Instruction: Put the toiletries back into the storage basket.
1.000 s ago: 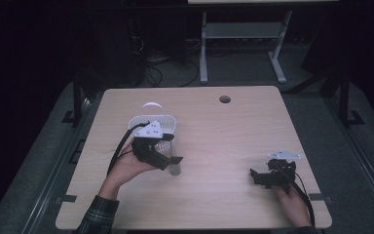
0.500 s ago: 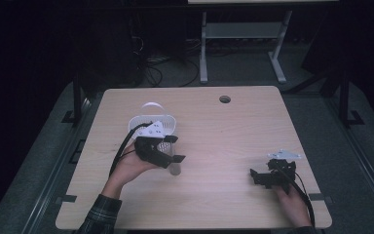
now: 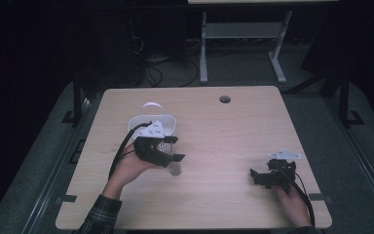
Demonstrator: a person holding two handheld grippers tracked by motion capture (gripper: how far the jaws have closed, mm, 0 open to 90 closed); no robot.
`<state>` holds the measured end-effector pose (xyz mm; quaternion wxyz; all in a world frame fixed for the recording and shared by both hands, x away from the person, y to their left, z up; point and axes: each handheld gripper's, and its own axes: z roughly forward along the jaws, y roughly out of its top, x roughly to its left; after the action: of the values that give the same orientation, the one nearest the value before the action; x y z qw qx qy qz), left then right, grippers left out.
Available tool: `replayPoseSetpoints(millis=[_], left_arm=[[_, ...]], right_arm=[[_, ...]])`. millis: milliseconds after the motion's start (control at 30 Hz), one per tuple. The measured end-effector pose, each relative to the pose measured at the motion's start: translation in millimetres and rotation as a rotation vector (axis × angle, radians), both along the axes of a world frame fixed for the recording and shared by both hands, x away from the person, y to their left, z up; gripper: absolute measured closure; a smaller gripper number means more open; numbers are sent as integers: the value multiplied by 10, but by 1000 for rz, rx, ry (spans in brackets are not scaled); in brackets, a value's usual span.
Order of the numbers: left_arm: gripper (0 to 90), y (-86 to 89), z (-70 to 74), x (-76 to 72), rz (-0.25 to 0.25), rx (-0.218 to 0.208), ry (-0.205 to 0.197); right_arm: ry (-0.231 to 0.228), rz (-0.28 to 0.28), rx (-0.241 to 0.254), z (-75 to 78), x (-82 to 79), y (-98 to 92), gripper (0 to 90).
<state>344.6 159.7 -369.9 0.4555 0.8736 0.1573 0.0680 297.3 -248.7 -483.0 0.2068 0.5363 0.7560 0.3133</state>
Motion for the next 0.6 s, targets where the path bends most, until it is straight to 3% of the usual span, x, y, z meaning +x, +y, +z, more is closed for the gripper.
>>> replayPoseSetpoints(millis=[600], left_arm=[[312,32,107,-64,40,-4,7]], right_arm=[[0,2,1,1,-1,-1,0]])
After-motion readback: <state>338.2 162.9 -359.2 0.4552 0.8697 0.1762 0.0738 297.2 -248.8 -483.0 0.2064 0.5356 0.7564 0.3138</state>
